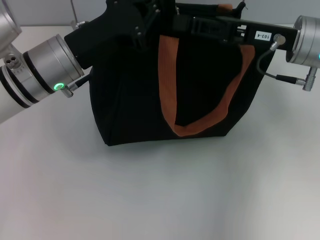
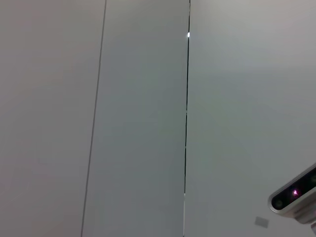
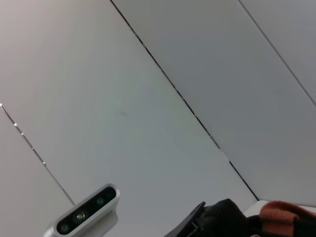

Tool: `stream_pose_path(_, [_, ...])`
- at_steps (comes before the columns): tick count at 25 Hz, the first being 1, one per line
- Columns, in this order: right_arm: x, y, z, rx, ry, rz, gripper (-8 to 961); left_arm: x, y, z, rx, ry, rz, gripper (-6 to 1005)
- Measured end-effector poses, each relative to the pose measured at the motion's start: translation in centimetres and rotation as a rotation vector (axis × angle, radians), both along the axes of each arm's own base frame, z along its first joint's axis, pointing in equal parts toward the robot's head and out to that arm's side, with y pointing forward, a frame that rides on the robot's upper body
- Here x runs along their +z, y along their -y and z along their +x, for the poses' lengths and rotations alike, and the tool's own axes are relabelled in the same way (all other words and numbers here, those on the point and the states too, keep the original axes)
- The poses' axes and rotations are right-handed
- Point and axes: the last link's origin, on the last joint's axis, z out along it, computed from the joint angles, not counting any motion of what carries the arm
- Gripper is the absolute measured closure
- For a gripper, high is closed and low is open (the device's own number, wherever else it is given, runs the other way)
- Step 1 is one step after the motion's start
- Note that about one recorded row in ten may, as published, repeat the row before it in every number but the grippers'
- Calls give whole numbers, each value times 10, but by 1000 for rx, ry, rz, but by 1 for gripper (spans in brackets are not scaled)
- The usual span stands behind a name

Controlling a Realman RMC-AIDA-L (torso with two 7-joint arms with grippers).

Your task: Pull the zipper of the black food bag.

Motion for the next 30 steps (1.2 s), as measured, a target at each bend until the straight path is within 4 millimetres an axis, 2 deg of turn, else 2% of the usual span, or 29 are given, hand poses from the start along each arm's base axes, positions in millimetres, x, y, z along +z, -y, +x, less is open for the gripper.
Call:
stream_pose_path(10, [5, -2, 1, -66, -28, -114, 663, 0, -1, 1, -3, -1, 2, 943])
stream_pose_path(30, [7, -6, -2, -79, -28, -125, 664, -1, -2, 1, -6, -13, 15, 940])
